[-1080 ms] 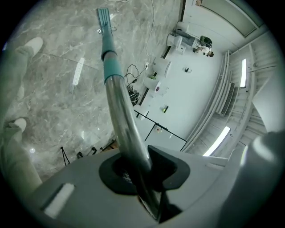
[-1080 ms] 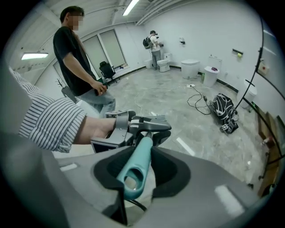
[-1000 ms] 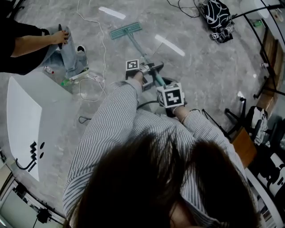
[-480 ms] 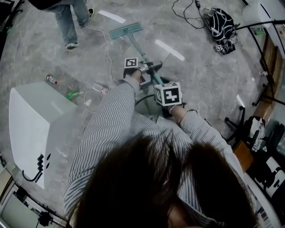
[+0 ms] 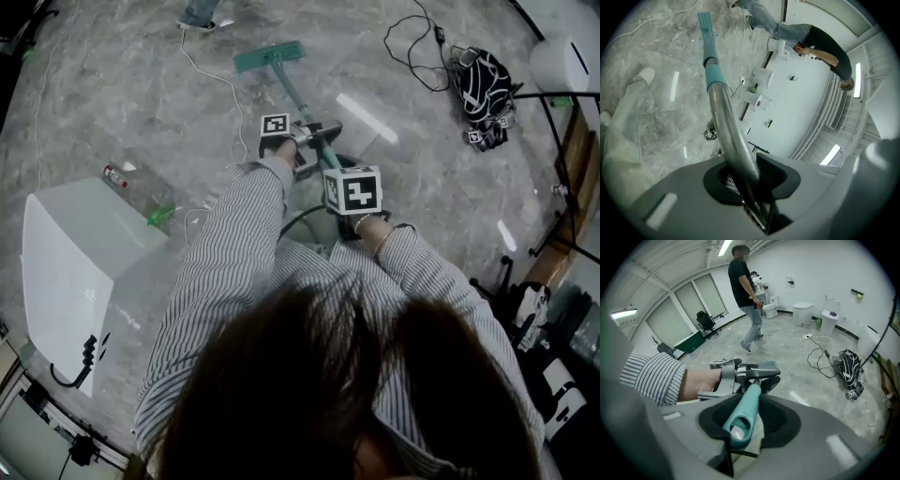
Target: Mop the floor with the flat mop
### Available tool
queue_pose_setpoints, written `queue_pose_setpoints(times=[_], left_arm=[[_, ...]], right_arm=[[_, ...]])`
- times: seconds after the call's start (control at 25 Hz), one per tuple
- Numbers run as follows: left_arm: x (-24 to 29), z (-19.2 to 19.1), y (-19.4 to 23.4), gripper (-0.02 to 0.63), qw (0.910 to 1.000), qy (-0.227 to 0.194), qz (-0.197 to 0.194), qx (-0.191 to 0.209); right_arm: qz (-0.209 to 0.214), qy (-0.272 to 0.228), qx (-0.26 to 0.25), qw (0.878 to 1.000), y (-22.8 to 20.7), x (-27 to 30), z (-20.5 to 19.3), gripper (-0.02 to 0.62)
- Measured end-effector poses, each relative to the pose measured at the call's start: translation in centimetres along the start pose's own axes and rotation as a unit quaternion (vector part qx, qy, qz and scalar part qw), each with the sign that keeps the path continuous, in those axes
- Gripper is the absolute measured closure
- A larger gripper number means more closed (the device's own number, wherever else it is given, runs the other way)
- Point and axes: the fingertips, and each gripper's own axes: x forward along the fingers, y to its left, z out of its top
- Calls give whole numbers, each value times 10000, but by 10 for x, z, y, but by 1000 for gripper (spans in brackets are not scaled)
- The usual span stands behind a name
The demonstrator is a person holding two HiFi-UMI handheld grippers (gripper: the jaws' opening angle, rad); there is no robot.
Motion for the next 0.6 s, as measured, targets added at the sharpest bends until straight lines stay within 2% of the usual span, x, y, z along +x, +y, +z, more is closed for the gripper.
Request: queue_pose_setpoints(times=[0.12, 0.32, 0.6], left_arm=[[9, 46, -27, 520, 9999, -76, -71, 12], [28, 118, -71, 520, 9986, -442, -299, -25], [40, 182, -111, 520, 9975, -592, -374, -81]], right_arm=[[29, -7, -11, 10000, -4, 22, 48, 477], [116, 2, -92, 9999, -17, 51, 125, 477], [199, 64, -289, 9994, -22, 81, 194, 477]])
